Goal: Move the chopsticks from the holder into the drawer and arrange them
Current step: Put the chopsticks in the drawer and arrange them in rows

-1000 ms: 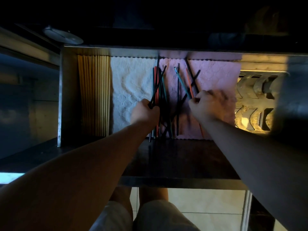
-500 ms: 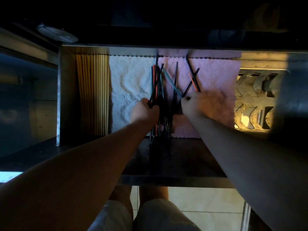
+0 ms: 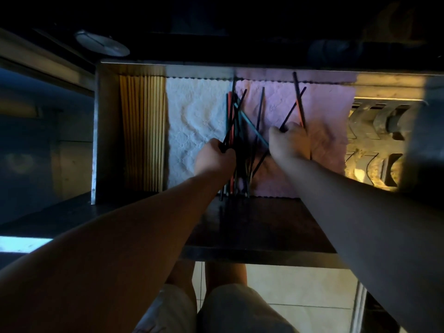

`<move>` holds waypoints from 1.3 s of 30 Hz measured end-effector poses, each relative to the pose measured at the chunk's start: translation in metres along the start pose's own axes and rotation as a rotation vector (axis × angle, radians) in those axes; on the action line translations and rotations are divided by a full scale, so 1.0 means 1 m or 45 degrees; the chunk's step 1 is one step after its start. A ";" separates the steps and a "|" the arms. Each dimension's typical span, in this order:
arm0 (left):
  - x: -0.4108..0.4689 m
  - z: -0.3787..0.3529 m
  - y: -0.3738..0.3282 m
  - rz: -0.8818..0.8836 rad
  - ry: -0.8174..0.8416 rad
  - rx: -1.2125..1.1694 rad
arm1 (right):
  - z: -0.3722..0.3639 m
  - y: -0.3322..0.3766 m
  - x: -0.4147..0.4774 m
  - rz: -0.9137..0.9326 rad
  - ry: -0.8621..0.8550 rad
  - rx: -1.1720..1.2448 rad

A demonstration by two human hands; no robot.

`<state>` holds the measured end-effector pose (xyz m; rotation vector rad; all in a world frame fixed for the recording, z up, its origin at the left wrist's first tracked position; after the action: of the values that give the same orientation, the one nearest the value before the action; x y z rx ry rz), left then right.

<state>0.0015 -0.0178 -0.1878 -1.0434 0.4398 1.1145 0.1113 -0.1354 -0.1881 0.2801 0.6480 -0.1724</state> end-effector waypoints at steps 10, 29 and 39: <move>-0.010 0.003 -0.006 -0.051 -0.021 -0.001 | 0.040 -0.003 -0.032 0.395 -0.280 0.008; -0.004 0.017 0.006 0.002 -0.065 -0.040 | 0.021 -0.038 0.019 0.073 -0.191 -0.574; -0.004 0.045 0.013 -0.007 -0.010 -0.123 | 0.042 -0.029 -0.022 0.364 -0.300 -0.552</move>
<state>-0.0203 0.0193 -0.1685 -1.1237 0.3794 1.1438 0.1108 -0.1743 -0.1489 -0.0674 0.3917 0.2070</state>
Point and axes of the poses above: each hand's wrist, its own x-axis towards the middle knuckle, its own z-axis out of the back of the hand, y = z × x, the point moved 2 cm from there along x, towards the middle knuckle, and after that the axes turned 7 degrees about -x, right-handed, at the moved point
